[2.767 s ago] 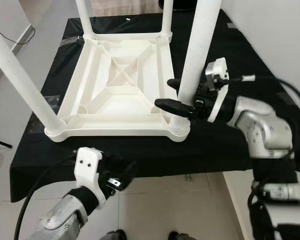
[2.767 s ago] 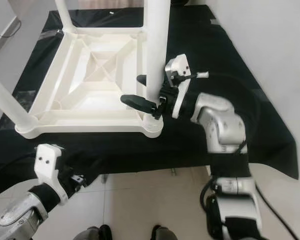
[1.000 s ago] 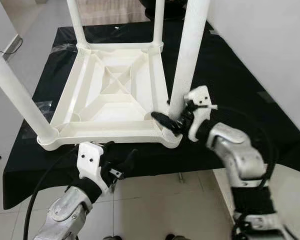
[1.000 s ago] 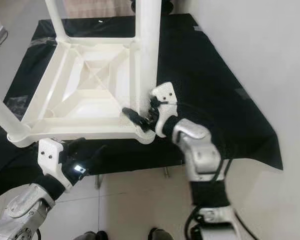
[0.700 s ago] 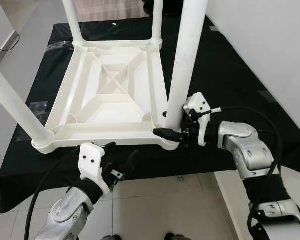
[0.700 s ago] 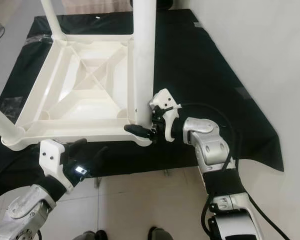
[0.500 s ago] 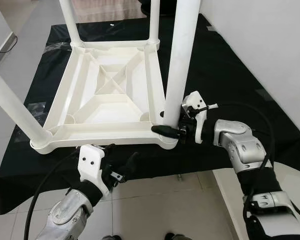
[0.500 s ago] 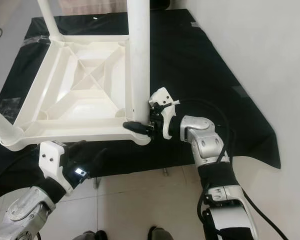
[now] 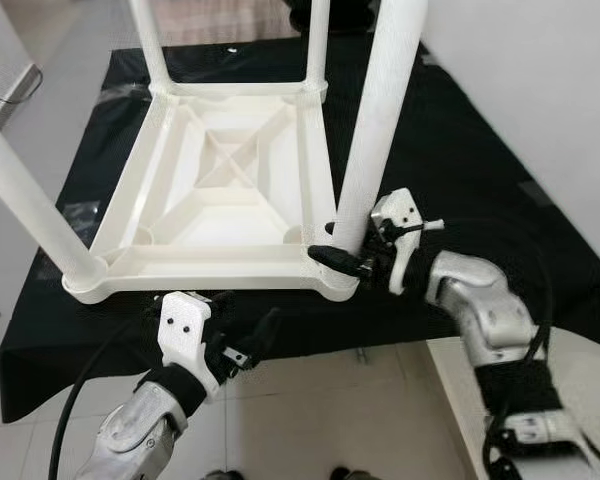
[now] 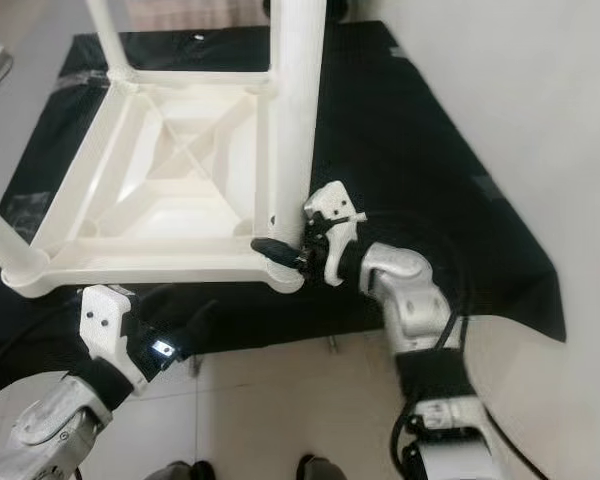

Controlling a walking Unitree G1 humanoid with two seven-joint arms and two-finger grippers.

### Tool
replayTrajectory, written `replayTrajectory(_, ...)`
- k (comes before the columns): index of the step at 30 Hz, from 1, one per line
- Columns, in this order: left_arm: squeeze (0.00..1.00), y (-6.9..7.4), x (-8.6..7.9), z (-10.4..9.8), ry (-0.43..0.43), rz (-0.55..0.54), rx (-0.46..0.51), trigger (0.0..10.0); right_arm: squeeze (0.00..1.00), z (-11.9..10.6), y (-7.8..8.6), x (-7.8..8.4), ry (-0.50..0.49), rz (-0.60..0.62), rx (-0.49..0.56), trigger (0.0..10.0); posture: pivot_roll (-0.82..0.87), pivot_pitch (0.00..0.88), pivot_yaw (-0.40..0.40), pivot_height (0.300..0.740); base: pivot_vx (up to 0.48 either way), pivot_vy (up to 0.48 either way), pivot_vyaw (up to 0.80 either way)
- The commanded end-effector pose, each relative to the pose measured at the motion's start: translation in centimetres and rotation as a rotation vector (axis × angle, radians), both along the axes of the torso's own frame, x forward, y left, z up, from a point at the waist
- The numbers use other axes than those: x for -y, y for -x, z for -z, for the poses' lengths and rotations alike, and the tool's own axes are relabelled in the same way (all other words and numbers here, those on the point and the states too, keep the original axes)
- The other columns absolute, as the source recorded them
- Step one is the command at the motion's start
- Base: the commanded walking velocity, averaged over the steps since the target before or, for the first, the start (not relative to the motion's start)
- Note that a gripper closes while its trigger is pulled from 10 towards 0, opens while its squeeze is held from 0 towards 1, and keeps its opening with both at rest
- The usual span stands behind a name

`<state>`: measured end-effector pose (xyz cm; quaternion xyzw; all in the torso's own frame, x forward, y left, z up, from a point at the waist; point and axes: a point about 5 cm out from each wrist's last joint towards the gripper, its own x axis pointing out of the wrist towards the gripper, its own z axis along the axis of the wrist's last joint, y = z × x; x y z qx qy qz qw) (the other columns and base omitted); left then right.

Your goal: Building children table

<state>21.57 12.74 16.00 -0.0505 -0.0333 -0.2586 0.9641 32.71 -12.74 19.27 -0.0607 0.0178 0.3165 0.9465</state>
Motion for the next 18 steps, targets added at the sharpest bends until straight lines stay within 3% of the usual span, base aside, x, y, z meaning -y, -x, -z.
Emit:
replayTrajectory(1,0.0,0.3,-0.2,0.2,-0.003,0.006,-0.009,10.0,0.0,2.0,1.0,1.0,0.084,0.313,-0.058,0.0,-0.05,0.205,-0.031,0.74,0.0,0.0,0.0)
replayTrajectory(3,0.0,0.1,-0.4,0.1,-0.006,0.004,-0.005,10.0,0.0,2.3,3.4,-0.4,0.058,0.512,-0.054,0.0,-0.06,0.209,-0.016,0.74,0.0,0.0,0.0)
replayTrajectory(4,0.0,0.1,-0.4,0.1,-0.006,0.004,-0.005,10.0,0.0,2.3,3.4,-0.4,0.058,0.512,-0.054,0.0,-0.06,0.209,-0.016,0.74,0.0,0.0,0.0)
replayTrajectory(6,0.0,-0.2,-0.3,0.1,-0.016,0.006,-0.001,10.0,0.0,2.4,3.0,-2.4,0.002,0.498,-0.06,0.0,-0.05,0.19,-0.01,0.74,0.0,0.0,0.0)
replayTrajectory(9,0.0,-0.5,-0.3,0.2,-0.021,0.005,0.001,10.0,0.0,2.5,2.3,-3.5,-0.017,0.468,-0.069,0.0,-0.04,0.176,-0.012,0.74,0.0,0.0,0.0)
replayTrajectory(10,0.0,-0.6,-0.3,0.2,-0.023,0.003,0.001,10.0,0.0,2.6,2.1,-3.8,-0.031,0.452,-0.083,3.8,-0.04,0.175,-0.013,0.74,0.0,0.0,0.0)
replayTrajectory(11,0.0,-0.6,-0.4,0.2,-0.024,0.001,0.003,10.0,0.0,2.5,2.0,-3.8,-0.046,0.454,-0.086,3.8,-0.04,0.175,-0.013,0.74,0.0,0.0,0.0)
replayTrajectory(12,0.0,-0.7,-0.4,0.2,-0.027,-0.004,0.006,10.0,0.0,2.2,1.8,-4.1,-0.058,0.404,-0.072,10.0,-0.04,0.174,-0.016,0.74,0.0,0.0,0.0)
replayTrajectory(14,0.0,-0.8,-0.4,0.2,-0.028,-0.008,0.009,10.0,0.0,2.0,1.6,-4.2,-0.065,0.37,-0.061,10.0,-0.05,0.174,-0.016,0.74,0.0,0.0,0.0)
replayTrajectory(15,0.0,-0.8,-0.5,0.2,-0.029,-0.012,0.011,10.0,0.05,1.6,1.6,-4.6,-0.115,0.265,-0.058,10.0,-0.05,0.172,-0.015,0.74,0.0,0.0,0.0)
replayTrajectory(16,0.0,-0.9,-0.5,0.2,-0.029,-0.015,0.012,10.0,1.0,1.3,1.7,-4.9,-0.137,0.185,-0.06,10.0,-0.04,0.168,-0.019,0.74,0.0,0.0,0.0)
replayTrajectory(17,0.0,-0.9,-0.5,0.2,-0.029,-0.015,0.012,10.0,1.0,1.3,1.7,-4.9,-0.137,0.185,-0.06,10.0,-0.04,0.168,-0.019,0.74,0.0,0.0,0.0)
replayTrajectory(18,0.0,-0.9,-0.4,0.2,-0.03,-0.014,0.01,10.0,1.0,1.2,2.0,-5.1,-0.161,0.078,-0.072,10.0,-0.04,0.168,-0.019,0.74,0.0,0.0,0.0)
